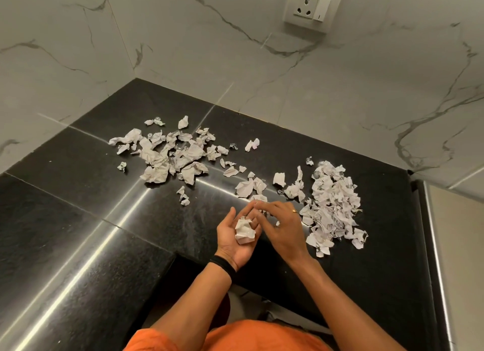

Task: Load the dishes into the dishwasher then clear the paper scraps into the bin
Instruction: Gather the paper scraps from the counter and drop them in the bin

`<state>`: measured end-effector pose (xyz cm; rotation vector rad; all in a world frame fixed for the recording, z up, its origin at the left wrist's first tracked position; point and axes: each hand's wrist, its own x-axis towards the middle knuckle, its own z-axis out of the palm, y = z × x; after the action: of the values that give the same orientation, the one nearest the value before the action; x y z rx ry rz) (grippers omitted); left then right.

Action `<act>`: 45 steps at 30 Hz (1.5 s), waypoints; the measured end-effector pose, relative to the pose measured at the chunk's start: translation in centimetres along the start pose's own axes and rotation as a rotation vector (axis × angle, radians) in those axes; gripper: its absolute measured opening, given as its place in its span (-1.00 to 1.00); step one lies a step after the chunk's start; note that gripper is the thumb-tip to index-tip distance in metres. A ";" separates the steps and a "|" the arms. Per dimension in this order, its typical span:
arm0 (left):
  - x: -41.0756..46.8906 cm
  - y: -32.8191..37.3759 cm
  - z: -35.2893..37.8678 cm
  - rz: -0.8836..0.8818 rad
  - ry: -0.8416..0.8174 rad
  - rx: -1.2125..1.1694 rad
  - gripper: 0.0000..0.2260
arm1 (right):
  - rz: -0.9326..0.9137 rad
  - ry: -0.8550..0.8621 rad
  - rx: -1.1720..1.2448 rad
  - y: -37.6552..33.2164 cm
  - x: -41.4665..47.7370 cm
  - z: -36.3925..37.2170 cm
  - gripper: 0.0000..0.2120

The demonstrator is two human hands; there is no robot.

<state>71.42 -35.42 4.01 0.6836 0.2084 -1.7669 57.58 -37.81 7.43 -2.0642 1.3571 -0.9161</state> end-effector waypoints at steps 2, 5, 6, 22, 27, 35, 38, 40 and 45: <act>0.0 -0.5 0.1 -0.023 -0.031 -0.008 -0.48 | -0.048 -0.065 -0.025 -0.2 0.0 0.3 -0.80; 0.0 -0.7 0.3 -0.039 -0.064 -0.037 -0.46 | -0.067 -0.091 -0.029 -0.2 -0.3 0.2 -0.70; 0.0 -0.7 0.3 -0.030 -0.066 -0.041 -0.45 | -0.047 -0.065 0.010 -0.1 -0.3 -0.2 -0.72; -0.5 -0.9 0.5 0.060 0.035 -0.043 -0.41 | 0.111 -0.206 -0.241 7.4 -1.0 -1.8 -0.73; -0.4 -1.2 0.8 0.080 0.073 -0.026 -0.42 | 0.199 -0.132 -0.166 7.3 -0.9 -2.8 -0.67; -0.1 -2.2 1.7 0.056 0.065 0.003 -0.41 | 0.150 0.009 0.152 2.7 0.3 -4.2 -0.68; 0.2 -2.8 2.0 0.012 0.025 0.033 -0.44 | 0.071 -0.076 0.161 1.2 0.1 -3.1 -0.72; 0.1 -3.0 2.2 -0.004 0.009 0.047 -0.48 | 0.032 -0.109 0.152 0.8 0.0 -2.8 -0.77; 0.2 -2.7 2.3 0.032 0.000 -0.023 -0.46 | 0.109 -0.010 0.138 2.2 -0.1 -4.5 -0.88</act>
<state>68.08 -35.83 5.16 0.6673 0.2168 -1.7314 52.83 -38.74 8.70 -1.8712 1.3477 -0.9239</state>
